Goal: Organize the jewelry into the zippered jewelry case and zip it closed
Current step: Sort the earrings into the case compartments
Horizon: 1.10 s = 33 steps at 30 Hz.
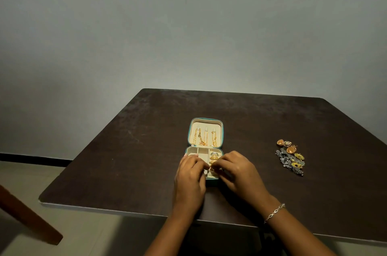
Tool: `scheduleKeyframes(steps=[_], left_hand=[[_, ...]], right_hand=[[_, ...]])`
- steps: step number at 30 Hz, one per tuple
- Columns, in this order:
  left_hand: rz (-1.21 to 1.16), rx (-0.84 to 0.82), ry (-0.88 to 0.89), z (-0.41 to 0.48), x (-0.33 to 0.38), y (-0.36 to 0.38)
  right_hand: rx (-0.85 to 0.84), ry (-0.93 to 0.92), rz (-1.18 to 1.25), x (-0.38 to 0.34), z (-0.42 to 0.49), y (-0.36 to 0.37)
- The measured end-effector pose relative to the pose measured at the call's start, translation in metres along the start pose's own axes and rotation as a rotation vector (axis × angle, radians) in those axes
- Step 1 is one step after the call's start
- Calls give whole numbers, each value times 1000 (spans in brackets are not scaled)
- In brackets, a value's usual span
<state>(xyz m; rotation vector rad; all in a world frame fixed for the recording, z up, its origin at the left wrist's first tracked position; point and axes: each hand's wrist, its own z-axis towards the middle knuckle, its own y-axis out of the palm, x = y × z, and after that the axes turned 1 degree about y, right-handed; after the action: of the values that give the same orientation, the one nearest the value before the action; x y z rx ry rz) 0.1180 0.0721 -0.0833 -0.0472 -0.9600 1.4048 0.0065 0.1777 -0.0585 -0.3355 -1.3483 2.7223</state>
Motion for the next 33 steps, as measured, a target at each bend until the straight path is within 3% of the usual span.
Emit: scheduleKeyframes(steps=[4, 25, 33], left_hand=[[-13, -3, -16, 0, 0, 0], [-4, -19, -17, 0, 1, -1], [-8, -8, 5, -1, 0, 0]], right_hand=[[17, -91, -88, 3, 5, -2], [25, -206, -133, 8, 7, -1], [35, -128, -55, 11, 1, -1]])
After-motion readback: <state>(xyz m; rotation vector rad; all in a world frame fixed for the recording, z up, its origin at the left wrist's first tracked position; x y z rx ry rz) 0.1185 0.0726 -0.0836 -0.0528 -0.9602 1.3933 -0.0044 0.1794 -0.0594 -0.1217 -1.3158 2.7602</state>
